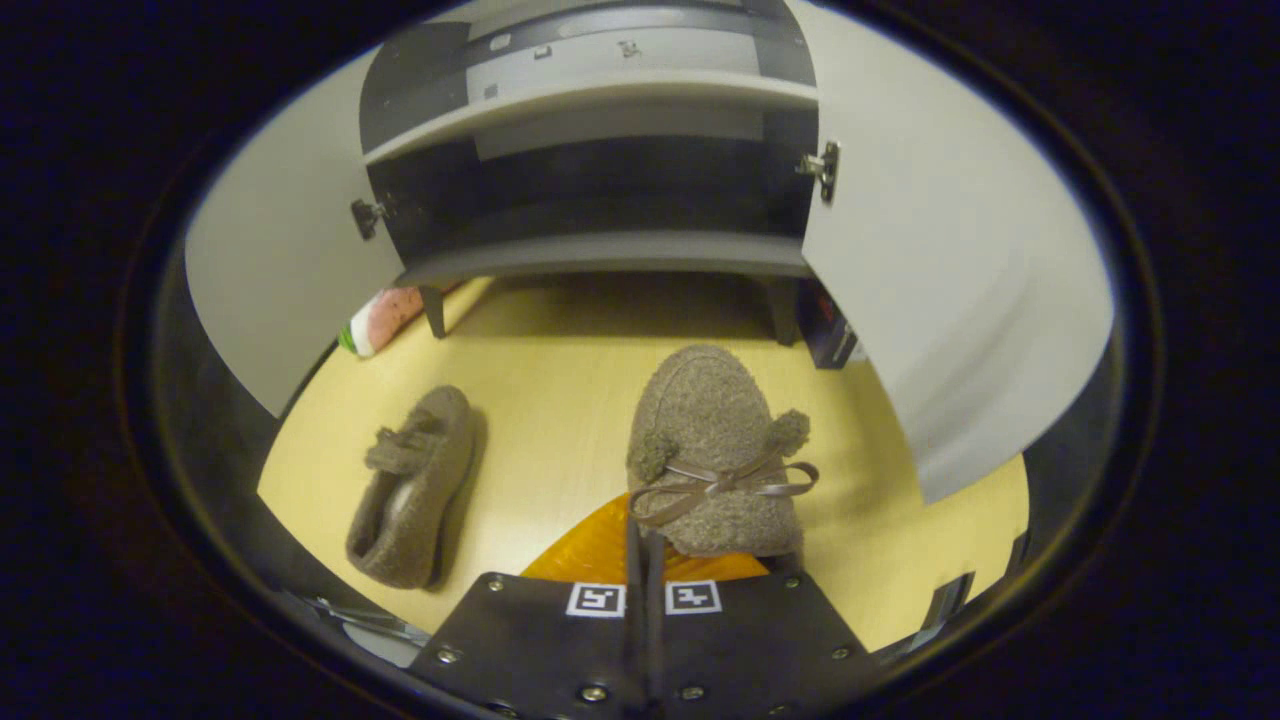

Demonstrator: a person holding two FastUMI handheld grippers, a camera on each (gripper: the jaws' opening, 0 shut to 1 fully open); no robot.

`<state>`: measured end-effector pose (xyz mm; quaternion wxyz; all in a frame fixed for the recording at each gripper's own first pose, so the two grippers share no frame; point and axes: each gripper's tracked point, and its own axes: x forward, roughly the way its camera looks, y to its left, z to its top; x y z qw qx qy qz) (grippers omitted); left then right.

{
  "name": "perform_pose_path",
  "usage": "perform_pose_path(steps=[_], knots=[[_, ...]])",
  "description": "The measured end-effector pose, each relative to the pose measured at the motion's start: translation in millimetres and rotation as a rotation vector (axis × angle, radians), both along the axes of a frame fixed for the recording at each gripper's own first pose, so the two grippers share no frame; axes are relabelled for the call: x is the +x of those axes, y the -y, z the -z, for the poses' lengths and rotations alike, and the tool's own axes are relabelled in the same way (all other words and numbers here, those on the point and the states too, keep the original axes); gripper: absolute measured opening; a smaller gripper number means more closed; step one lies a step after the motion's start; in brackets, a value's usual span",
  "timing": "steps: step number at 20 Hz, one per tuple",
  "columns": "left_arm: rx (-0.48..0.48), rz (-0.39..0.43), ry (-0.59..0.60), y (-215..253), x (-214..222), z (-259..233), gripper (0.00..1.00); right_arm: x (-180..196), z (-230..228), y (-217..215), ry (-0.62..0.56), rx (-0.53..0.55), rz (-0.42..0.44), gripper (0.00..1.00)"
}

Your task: Grab one shoe with the right hand and put it into the shoe cabinet, grab the other shoe with the left hand and put it into the shoe cabinet; then close the right door with the right hand and the left door with the left hand.

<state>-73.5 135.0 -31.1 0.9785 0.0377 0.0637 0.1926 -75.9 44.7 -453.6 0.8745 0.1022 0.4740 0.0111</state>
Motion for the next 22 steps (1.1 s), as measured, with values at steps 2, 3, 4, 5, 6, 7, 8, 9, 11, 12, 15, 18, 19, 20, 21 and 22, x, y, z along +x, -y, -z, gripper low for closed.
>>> perform_pose_path(steps=[2, 3, 4, 5, 6, 7, 8, 9, 11, 12, 15, 18, 19, 20, 21, 22], knots=[[0.005, 0.0, -0.005, -1, -1, 2, 0.93, 29, -38, 2, 0.082, 0.018, 0.02, 0.0], [0.014, -0.002, -0.008, -2, -1, 2, 0.97, 45, -60, 5, 0.132, 0.023, 0.032, 0.0], [0.022, -0.004, -0.009, -3, -2, 2, 0.96, 63, -82, 8, 0.187, 0.027, 0.044, 0.0], [0.028, -0.006, -0.009, -4, -3, 2, 0.93, 78, -104, 12, 0.24, 0.029, 0.057, 0.01], [0.031, -0.008, -0.007, -5, -4, 1, 0.96, 97, -128, 16, 0.296, 0.029, 0.07, 0.0], [0.033, -0.01, -0.006, -5, -4, 0, 0.96, 116, -153, 18, 0.352, 0.03, 0.076, 0.0], [0.034, -0.016, -0.003, -7, -5, 0, 0.96, 138, -176, 20, 0.404, 0.027, 0.075, 0.0], [0.035, -0.023, -0.003, -9, -6, 0, 0.96, 160, -199, 24, 0.453, 0.025, 0.076, 0.0], [0.047, -0.04, -0.003, -14, -9, 0, 0.96, 202, -237, 30, 0.535, 0.028, 0.082, 0.0], [0.054, -0.05, -0.003, -17, -11, 1, 0.96, 209, -248, 34, 0.562, 0.024, 0.088, 0.0], [0.061, -0.091, -0.001, -25, -19, 1, 0.96, 267, -268, 47, 0.609, -0.011, 0.097, 0.0], [0.063, -0.146, -0.009, -34, -30, 6, 0.96, 315, -279, 57, 0.637, -0.033, 0.114, 0.0], [0.064, -0.169, -0.018, -40, -35, 9, 0.96, 327, -278, 58, 0.64, -0.041, 0.118, 0.0], [0.064, -0.188, -0.027, -44, -38, 11, 0.96, 340, -277, 60, 0.641, -0.047, 0.125, 0.0], [0.066, -0.208, -0.031, -48, -43, 13, 0.96, 352, -274, 61, 0.638, -0.052, 0.127, 0.0], [0.067, -0.229, -0.032, -52, -46, 13, 0.93, 362, -270, 61, 0.627, -0.053, 0.128, 0.0]])
